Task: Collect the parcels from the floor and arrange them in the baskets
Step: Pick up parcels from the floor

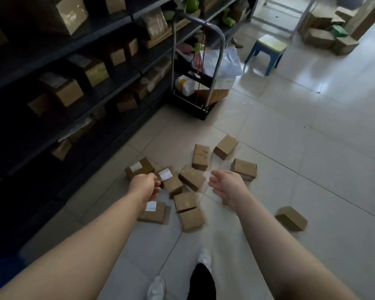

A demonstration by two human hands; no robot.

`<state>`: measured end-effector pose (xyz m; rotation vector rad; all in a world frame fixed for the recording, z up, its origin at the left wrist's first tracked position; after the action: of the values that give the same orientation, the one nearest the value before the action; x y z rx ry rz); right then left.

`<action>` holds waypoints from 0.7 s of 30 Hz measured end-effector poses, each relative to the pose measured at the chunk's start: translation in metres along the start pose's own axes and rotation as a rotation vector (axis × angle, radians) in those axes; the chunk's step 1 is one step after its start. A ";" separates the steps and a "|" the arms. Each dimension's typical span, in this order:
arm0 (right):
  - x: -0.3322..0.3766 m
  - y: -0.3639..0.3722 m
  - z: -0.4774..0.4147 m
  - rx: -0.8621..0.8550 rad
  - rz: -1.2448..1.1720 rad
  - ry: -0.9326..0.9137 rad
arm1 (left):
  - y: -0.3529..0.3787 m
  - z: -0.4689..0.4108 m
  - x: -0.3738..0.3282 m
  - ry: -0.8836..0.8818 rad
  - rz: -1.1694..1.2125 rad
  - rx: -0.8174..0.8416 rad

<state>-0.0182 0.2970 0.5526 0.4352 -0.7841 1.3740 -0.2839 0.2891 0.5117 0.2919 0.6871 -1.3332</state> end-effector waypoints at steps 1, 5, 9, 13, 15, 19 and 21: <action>0.002 0.005 -0.020 0.015 0.024 0.004 | 0.003 -0.017 0.001 -0.017 0.015 -0.019; -0.001 0.030 -0.101 0.062 0.111 0.053 | 0.019 -0.087 0.011 -0.093 0.052 -0.063; -0.036 0.057 -0.197 0.082 0.248 0.072 | 0.043 -0.167 0.039 -0.162 0.083 -0.096; -0.100 0.089 -0.295 0.122 0.307 0.087 | 0.070 -0.257 0.090 -0.228 0.092 -0.085; -0.132 0.106 -0.342 0.141 0.336 0.077 | 0.084 -0.303 0.114 -0.225 0.081 -0.061; -0.197 0.141 -0.426 0.164 0.382 0.066 | 0.114 -0.394 0.167 -0.202 0.062 -0.004; -0.227 0.158 -0.464 0.200 0.401 0.061 | 0.126 -0.435 0.194 -0.211 0.065 0.001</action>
<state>-0.0619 0.4873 0.0489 0.4019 -0.7099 1.8417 -0.2743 0.4121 0.0341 0.1699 0.4952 -1.2810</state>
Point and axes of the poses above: each hand's wrist, its own z-axis away from the middle knuckle, its own y-axis out of the palm, x = y × z, the point moved 10 cm from there along -z, towards the middle knuckle, and after that the axes turned 3 degrees about -y, right-handed, at the moved point
